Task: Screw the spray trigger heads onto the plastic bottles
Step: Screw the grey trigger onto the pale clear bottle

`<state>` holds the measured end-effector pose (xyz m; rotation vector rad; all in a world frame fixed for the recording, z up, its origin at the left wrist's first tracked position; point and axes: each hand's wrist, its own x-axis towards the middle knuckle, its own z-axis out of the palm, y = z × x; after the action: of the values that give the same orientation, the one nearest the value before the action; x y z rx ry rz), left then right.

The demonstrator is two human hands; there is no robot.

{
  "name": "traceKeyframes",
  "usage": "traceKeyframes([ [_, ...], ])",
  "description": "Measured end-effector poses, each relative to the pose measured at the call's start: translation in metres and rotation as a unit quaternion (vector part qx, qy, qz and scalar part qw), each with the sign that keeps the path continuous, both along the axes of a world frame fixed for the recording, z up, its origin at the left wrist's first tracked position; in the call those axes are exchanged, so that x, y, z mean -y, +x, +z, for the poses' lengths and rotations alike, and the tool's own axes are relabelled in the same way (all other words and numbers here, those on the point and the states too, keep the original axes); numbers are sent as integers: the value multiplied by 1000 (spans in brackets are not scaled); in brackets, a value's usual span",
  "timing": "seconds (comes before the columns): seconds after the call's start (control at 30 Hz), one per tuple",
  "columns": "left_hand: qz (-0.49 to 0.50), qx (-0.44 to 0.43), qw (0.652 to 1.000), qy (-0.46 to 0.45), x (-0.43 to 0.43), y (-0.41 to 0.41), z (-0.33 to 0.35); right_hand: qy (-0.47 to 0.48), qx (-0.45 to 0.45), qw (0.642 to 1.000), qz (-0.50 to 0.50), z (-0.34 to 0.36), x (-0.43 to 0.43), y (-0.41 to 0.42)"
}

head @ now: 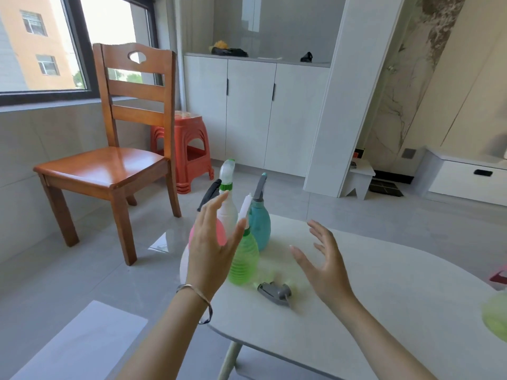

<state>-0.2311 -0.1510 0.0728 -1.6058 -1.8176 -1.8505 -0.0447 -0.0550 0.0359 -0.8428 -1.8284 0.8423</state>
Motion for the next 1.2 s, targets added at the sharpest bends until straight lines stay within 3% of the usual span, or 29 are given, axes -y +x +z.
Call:
traceKeyframes([
  [0.2,-113,-87,985,-93,-37,77,-12,58,55,991,-106,-3,-19,107],
  [0.43,-206,-130,921,-304,-92,167,-62,96,81,963,-240,-9,-37,211],
  [0.6,-213,-171,910,-312,-108,207,-77,168,125,905,-369,-1,-55,263],
  [0.77,-230,-175,904,-314,-119,227,-83,78,85,888,-446,-20,-76,308],
  [0.97,-233,-175,904,-313,-121,231,-89,-86,-17,903,-420,-47,-97,322],
  [1.1,-244,-172,905,-305,-118,227,-85,-74,-15,901,-427,-47,-96,310],
  [1.2,-287,-133,898,-305,-112,225,-77,-85,-54,932,-348,-28,-83,277],
])
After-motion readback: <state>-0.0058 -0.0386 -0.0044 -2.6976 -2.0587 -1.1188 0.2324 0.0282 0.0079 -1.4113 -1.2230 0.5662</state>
